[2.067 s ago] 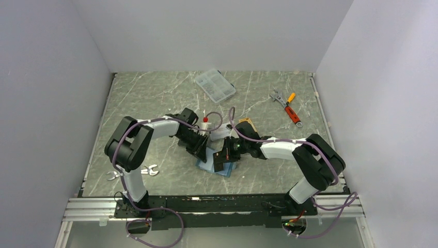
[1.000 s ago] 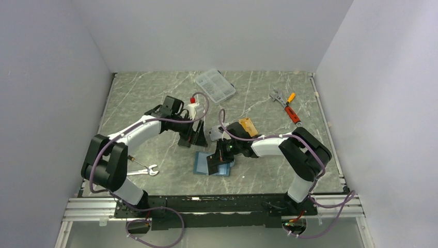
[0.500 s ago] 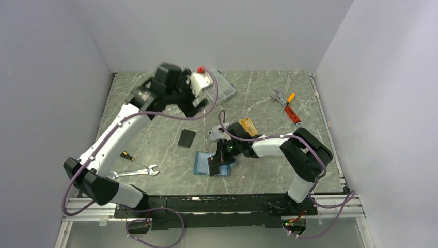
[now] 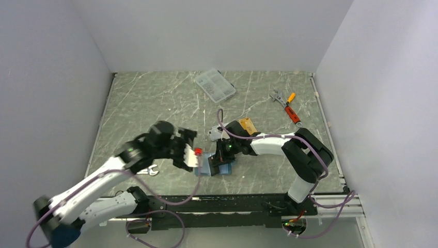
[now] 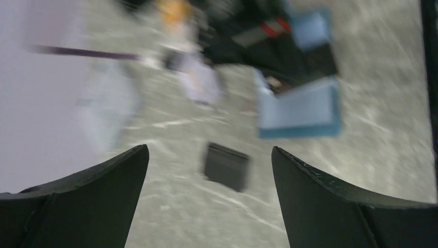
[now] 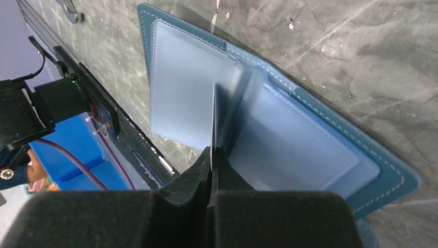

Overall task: Put the credit cards into the card holder
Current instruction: Open the card holder at the center of the board, then insert the credit card into the card holder.

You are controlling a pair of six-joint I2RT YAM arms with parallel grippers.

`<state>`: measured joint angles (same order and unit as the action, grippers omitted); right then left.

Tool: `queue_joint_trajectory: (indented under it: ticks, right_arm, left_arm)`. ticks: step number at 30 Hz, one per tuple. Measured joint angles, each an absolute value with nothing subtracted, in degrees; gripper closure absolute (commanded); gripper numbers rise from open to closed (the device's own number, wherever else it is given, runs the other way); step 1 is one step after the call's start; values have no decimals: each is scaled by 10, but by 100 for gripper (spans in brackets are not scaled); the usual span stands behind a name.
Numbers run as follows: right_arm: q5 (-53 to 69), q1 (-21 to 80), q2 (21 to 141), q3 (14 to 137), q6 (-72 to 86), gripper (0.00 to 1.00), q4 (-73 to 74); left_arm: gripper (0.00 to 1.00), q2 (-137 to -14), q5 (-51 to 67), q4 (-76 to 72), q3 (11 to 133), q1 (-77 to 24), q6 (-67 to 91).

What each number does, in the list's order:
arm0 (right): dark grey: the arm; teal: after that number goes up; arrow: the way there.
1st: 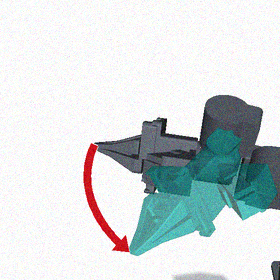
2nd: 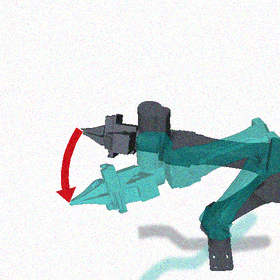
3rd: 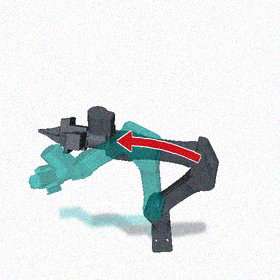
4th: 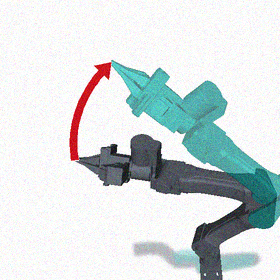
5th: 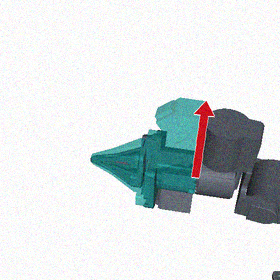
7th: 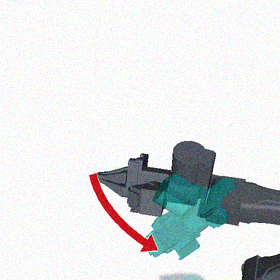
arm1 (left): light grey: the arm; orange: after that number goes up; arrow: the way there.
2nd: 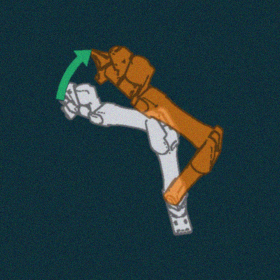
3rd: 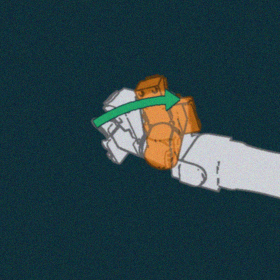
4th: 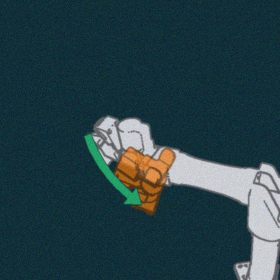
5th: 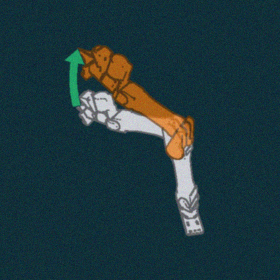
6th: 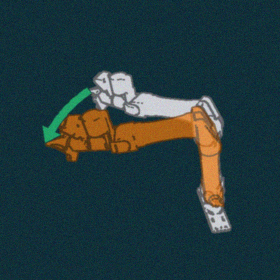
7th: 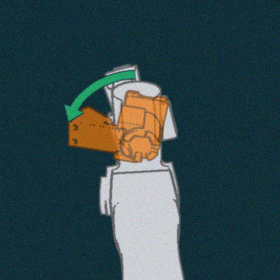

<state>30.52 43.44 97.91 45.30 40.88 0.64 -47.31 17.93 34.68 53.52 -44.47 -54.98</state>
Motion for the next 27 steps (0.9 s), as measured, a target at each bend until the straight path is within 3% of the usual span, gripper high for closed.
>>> queue_joint_trajectory:
  ticks: [6, 11, 23, 27]
  right_arm:
    - [300, 434, 970, 454, 409, 100, 17]
    - [300, 434, 970, 453, 415, 100, 15]
    - [301, 434, 968, 441, 433, 100, -20]
    - [301, 434, 965, 434, 437, 100, -31]
  left_arm:
    - [25, -627, 156, 316, 414, -461, -603]
    - [31, -670, 158, 250, 415, -467, -626]
    - [60, -775, 148, 262, 460, -521, -584]
    - [61, -828, 125, 287, 528, -532, -531]
